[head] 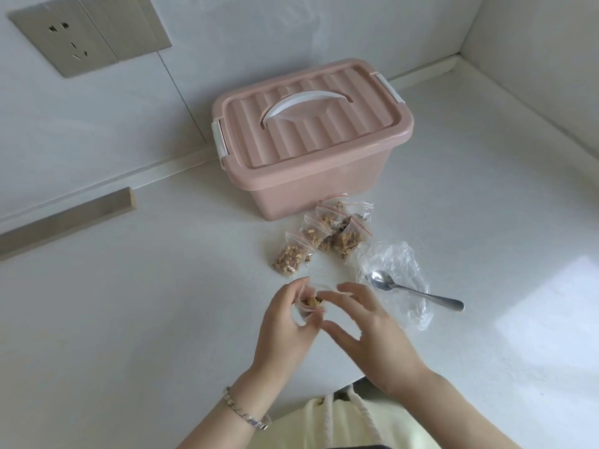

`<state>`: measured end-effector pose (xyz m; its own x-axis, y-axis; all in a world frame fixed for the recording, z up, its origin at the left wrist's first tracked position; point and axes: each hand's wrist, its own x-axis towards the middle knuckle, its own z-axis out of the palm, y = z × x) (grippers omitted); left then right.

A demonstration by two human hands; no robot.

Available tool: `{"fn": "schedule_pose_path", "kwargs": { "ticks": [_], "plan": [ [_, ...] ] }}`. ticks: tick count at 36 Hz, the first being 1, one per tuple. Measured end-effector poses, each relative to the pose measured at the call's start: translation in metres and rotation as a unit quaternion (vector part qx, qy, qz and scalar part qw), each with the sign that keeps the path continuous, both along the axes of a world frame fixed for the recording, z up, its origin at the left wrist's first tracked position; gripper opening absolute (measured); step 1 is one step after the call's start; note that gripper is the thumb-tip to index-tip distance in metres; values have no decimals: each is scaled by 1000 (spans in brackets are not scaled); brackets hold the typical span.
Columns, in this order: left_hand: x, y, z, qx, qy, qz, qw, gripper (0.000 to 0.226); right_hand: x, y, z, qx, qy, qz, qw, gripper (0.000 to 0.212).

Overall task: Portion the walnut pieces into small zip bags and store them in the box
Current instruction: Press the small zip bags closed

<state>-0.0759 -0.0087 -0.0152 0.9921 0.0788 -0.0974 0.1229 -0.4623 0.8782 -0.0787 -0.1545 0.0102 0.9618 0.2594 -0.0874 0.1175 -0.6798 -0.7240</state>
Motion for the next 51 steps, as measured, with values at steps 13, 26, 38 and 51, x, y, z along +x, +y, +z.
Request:
{"fn": "schedule_pose_path", "kwargs": {
  "ticks": [13,26,38,51],
  "plan": [
    [19,-5,24,-121,55,-39,990,70,35,-13,31,97,16,23,995,10],
    [36,-17,67,-234,148,-116,954,16,46,-41,76,-3,-25,-11,1000,12],
    [25,-35,78,-238,152,-52,958,19,21,-32,62,309,66,-192,929,12],
    [15,-38,81,-259,129,3,957,25,8,-37,54,488,156,-270,815,37]
  ]
}}
